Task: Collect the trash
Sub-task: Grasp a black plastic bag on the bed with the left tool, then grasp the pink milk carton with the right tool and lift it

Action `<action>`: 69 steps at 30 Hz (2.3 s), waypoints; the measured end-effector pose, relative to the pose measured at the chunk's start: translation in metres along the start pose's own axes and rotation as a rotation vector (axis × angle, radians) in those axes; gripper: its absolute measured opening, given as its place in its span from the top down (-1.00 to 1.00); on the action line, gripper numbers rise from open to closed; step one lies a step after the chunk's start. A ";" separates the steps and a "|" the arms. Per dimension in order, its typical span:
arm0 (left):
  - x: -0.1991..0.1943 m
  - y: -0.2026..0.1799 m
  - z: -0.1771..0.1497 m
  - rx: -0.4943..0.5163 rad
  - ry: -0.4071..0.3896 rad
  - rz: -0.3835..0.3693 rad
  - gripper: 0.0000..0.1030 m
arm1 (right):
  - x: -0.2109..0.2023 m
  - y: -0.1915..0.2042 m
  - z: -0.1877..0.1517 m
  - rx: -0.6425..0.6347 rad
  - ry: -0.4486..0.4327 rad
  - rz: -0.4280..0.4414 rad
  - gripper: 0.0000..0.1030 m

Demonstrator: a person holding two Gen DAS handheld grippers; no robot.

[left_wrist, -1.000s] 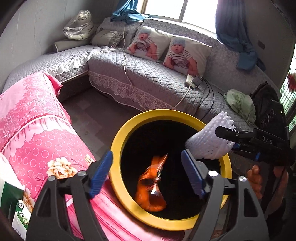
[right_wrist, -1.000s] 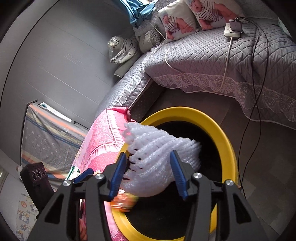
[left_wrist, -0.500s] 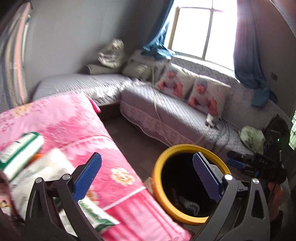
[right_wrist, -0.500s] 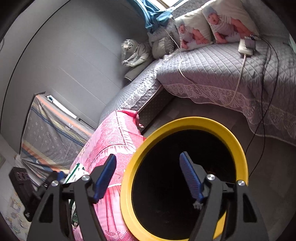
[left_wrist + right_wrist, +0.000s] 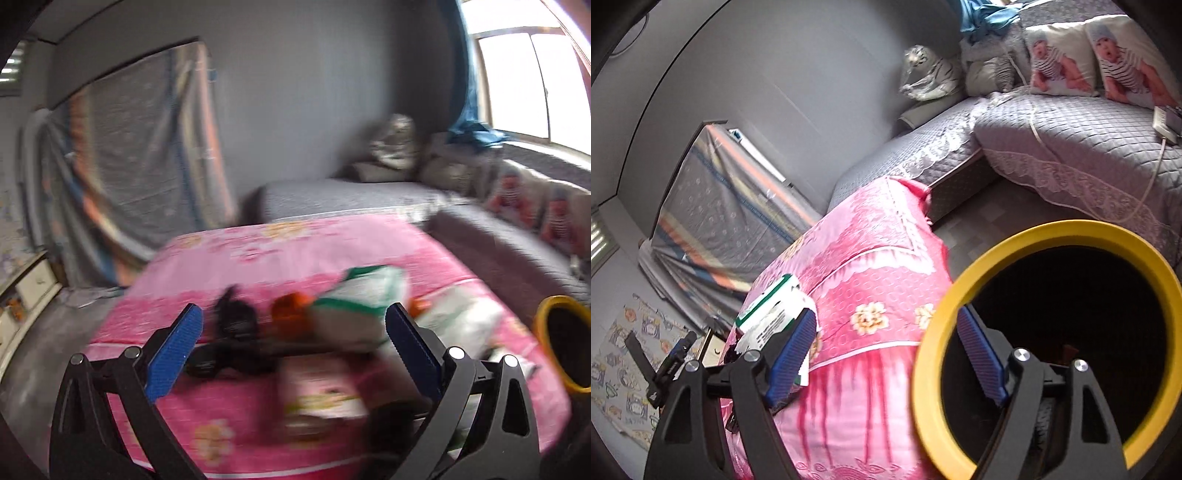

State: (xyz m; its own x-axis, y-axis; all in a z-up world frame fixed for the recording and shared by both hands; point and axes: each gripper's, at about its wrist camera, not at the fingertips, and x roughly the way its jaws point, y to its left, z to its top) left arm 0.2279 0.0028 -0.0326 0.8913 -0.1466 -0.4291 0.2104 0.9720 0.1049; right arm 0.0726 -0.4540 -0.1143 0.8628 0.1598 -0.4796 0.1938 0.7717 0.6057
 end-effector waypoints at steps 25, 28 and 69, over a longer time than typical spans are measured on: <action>0.133 0.102 -0.054 -0.207 0.403 -0.060 0.57 | 0.057 0.083 -0.018 -0.117 0.119 0.048 -0.46; 0.124 0.109 -0.052 -0.239 0.369 -0.066 0.71 | 0.055 0.085 -0.019 -0.129 0.117 0.054 -0.46; -0.066 0.116 -0.057 -0.304 0.005 -0.163 0.75 | 0.265 0.337 -0.106 -0.467 0.760 0.011 -0.47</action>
State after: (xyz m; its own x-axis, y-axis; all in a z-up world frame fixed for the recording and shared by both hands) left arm 0.1709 0.1355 -0.0437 0.8535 -0.3046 -0.4227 0.2201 0.9462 -0.2374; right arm 0.3168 -0.0868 -0.1044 0.2886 0.4058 -0.8672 -0.1661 0.9132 0.3721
